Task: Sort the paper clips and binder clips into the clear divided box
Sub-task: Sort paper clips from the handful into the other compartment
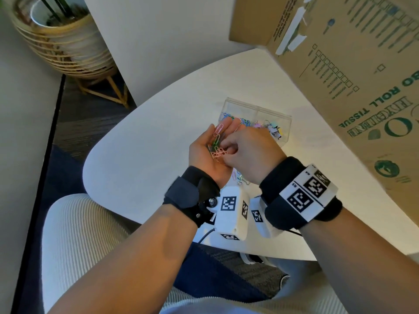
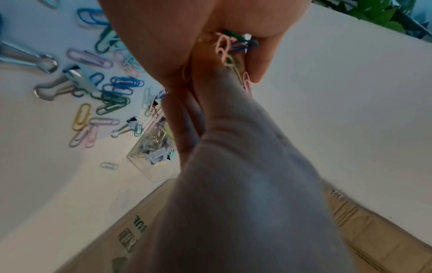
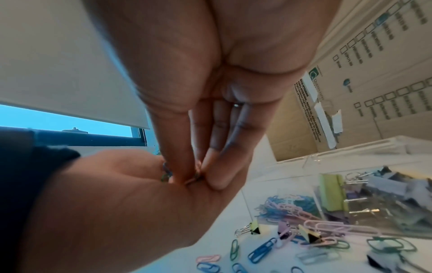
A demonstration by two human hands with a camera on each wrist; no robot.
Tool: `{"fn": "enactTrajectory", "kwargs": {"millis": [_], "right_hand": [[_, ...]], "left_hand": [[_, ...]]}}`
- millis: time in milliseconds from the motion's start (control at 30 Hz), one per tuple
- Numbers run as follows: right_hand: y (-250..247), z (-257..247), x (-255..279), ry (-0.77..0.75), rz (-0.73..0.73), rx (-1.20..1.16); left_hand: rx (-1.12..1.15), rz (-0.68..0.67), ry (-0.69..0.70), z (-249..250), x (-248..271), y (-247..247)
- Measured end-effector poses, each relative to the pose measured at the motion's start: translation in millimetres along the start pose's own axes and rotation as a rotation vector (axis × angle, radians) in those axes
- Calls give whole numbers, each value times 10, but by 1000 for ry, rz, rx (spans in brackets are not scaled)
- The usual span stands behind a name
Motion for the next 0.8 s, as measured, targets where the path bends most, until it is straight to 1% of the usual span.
{"fn": "enactTrajectory", "kwargs": {"millis": [133, 233, 333, 433, 500, 567, 700, 767, 800], "right_hand": [[-54, 68, 39, 34, 67, -145], [-46, 215, 48, 142, 73, -477], [-48, 315, 73, 209, 76, -721], [-105, 335, 91, 220, 88, -851], [-199, 364, 50, 216, 129, -915], [-330, 418, -42, 222, 210, -935], [-544, 496, -290, 200, 385, -753], [-538, 539, -419, 219, 419, -672], [-505, 550, -477, 233, 397, -603]], "left_hand": [[-20, -45, 23, 19, 25, 59], [-15, -88, 9, 18, 35, 88], [-27, -62, 19, 25, 10, 62], [-11, -41, 43, 32, -23, -5], [-9, -16, 40, 29, -33, -73], [2, 0, 27, 33, -37, -142], [12, 4, -1, 29, -18, -209], [12, 13, -9, 21, -15, -218], [13, 18, -11, 16, -15, -222]]}}
Point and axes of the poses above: each hand's wrist, its own x-axis away from the middle knuckle, its own y-axis out of the palm, z = x × y, the point moved 6 cm from there along -x, towards the middle knuckle, and after that the axes turned 1 degree about x, right-handed, at the moved point
